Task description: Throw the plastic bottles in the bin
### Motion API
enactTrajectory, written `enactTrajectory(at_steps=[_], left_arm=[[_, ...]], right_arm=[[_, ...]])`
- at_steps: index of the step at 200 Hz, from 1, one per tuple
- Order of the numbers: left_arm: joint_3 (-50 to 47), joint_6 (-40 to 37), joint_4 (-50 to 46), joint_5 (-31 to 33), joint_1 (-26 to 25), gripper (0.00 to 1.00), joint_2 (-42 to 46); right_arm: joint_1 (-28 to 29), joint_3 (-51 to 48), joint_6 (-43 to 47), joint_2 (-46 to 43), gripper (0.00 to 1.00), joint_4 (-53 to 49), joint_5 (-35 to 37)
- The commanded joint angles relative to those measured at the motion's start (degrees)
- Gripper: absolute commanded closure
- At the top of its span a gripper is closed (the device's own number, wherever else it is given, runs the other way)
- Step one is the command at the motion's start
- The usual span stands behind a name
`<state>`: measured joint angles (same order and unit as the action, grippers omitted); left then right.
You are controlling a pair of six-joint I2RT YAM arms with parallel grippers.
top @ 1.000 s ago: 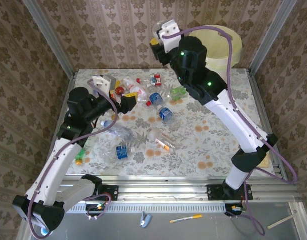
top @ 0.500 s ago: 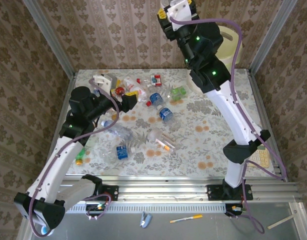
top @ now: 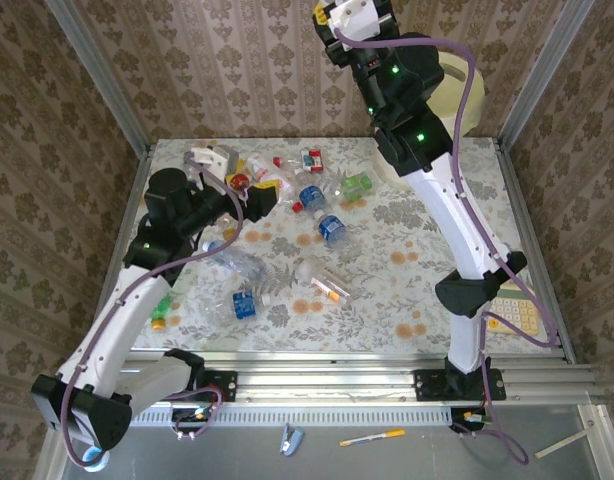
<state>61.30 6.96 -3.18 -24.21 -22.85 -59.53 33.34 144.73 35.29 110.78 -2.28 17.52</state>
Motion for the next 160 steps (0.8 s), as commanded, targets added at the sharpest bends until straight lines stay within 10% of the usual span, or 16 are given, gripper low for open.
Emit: enactTrajectory(at_steps=[1, 160], left_arm=[[2.2, 0.4, 1.2, -0.1, -0.4, 0.00, -0.4], [4.4, -0.2, 0.0, 0.4, -1.0, 0.00, -2.4]], right_arm=[[-0.8, 2.4, 2.2, 0.7, 0.96, 5.2, 0.6], [-15.9, 13.2, -15.8, 9.3, 0.96, -3.8, 9.5]])
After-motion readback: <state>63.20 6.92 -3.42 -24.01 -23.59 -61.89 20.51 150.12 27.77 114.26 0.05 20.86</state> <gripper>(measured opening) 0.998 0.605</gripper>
